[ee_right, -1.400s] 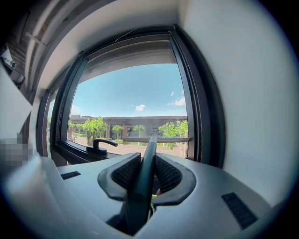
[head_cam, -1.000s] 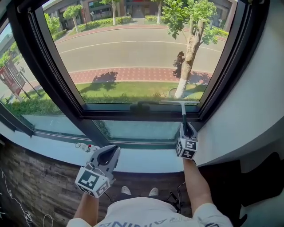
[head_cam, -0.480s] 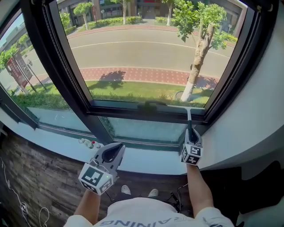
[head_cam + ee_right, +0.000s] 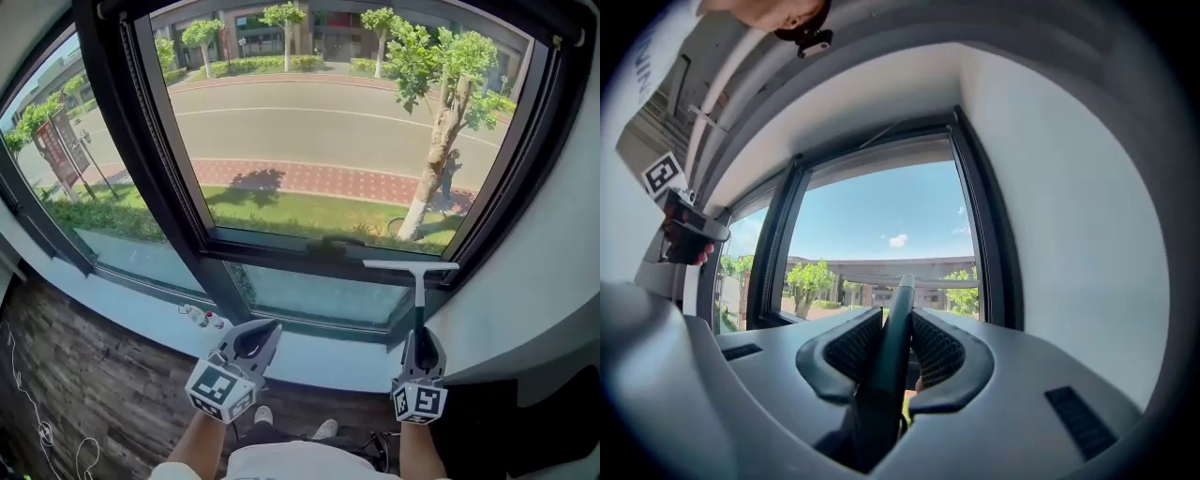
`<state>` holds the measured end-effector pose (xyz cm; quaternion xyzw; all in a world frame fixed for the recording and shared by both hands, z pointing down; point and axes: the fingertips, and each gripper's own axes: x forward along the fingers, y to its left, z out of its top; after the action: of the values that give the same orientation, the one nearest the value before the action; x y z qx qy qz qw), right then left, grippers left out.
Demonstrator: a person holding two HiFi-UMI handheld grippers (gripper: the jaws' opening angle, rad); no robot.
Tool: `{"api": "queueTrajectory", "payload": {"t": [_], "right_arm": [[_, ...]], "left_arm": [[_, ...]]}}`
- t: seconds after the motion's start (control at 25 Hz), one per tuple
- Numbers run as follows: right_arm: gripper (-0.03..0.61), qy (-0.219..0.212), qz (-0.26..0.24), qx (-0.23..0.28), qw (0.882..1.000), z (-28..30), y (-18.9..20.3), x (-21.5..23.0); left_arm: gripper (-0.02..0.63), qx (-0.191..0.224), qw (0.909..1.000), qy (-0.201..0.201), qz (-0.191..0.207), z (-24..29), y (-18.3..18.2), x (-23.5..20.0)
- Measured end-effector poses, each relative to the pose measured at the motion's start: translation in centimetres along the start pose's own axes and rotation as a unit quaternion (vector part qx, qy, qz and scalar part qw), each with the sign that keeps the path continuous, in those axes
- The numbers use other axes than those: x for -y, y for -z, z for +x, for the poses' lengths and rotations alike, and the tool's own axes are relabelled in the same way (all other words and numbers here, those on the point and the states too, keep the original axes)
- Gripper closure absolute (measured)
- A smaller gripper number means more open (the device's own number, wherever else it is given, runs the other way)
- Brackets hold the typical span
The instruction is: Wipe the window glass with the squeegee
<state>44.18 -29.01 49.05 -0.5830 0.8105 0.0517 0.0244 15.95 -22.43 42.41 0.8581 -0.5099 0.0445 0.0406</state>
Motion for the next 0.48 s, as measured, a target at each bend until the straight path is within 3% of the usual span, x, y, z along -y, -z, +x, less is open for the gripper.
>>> {"api": "queueTrajectory", "payload": {"t": [0.24,0.48], "right_arm": [[0.479,-0.007,-0.021,0.058,0.998,-0.7,-6.4,-3.8],[0.479,0.025,0.004,0.081,0.996,1.6,-10.4,-9.3]], "left_arm": [[0.597,0.016,0.9998,0.012,0.004,-1.1,-0.3,-2.9],[0.597,0.027,0.9986,0.044,0.008,-3.6,-0.9,-9.2]]}}
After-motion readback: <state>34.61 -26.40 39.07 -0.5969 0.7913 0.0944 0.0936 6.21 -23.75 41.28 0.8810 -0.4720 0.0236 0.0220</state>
